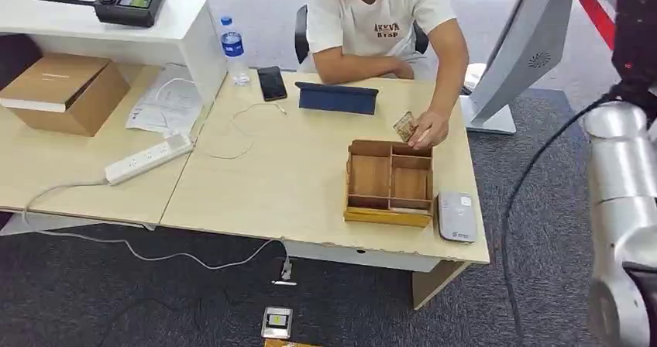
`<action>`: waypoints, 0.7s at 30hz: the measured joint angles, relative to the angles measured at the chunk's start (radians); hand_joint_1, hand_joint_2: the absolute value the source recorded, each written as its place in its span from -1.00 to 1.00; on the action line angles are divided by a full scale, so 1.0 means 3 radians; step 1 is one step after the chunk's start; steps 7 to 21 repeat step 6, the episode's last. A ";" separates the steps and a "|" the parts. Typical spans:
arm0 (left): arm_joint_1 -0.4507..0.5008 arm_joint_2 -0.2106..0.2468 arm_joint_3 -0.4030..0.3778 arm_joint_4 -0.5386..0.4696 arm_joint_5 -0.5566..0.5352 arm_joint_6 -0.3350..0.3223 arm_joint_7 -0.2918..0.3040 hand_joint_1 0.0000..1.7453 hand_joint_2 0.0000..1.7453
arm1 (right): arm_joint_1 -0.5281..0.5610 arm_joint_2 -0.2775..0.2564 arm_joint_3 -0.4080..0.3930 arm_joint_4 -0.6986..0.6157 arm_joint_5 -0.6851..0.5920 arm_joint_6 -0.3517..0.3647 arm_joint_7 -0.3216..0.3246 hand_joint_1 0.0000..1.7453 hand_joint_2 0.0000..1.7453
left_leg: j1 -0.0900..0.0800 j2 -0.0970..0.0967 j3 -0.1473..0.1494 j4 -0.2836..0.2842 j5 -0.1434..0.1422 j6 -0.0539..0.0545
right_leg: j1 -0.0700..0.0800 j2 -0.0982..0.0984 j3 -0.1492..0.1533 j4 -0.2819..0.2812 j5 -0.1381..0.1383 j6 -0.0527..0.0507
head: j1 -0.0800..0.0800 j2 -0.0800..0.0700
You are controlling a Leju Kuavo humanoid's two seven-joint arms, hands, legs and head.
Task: Pass the card to the sensor for recognition and then transmit it.
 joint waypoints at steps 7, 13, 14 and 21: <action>-0.0001 -0.0030 0.0055 0.0001 0.0041 0.0010 0.0052 -1.00 -1.00 | 0.0494 -0.0609 -0.0593 -0.0363 -0.0108 -0.0022 -0.0050 -1.00 -1.00 | -0.0002 0.0002 -0.0001 0.0001 -0.0009 0.0002 | -0.0002 0.0002 0.0003 -0.0001 -0.0004 0.0005 | -0.0001 0.0001; -0.0001 -0.0030 0.0055 0.0001 0.0041 0.0010 0.0052 -1.00 -1.00 | 0.0494 -0.0609 -0.0593 -0.0363 -0.0108 -0.0022 -0.0050 -1.00 -1.00 | -0.0002 0.0002 -0.0001 0.0001 -0.0009 0.0002 | -0.0002 0.0002 0.0003 -0.0001 -0.0004 0.0005 | -0.0001 0.0001; -0.0001 -0.0030 0.0055 0.0001 0.0041 0.0010 0.0052 -1.00 -1.00 | 0.0494 -0.0609 -0.0593 -0.0363 -0.0108 -0.0022 -0.0050 -1.00 -1.00 | -0.0002 0.0002 -0.0001 0.0001 -0.0009 0.0002 | -0.0002 0.0002 0.0003 -0.0001 -0.0004 0.0005 | -0.0001 0.0001; -0.0001 -0.0030 0.0055 0.0001 0.0041 0.0010 0.0052 -1.00 -1.00 | 0.0494 -0.0609 -0.0593 -0.0363 -0.0108 -0.0022 -0.0050 -1.00 -1.00 | -0.0002 0.0002 -0.0001 0.0001 -0.0009 0.0002 | -0.0002 0.0002 0.0003 -0.0001 -0.0004 0.0005 | -0.0001 0.0001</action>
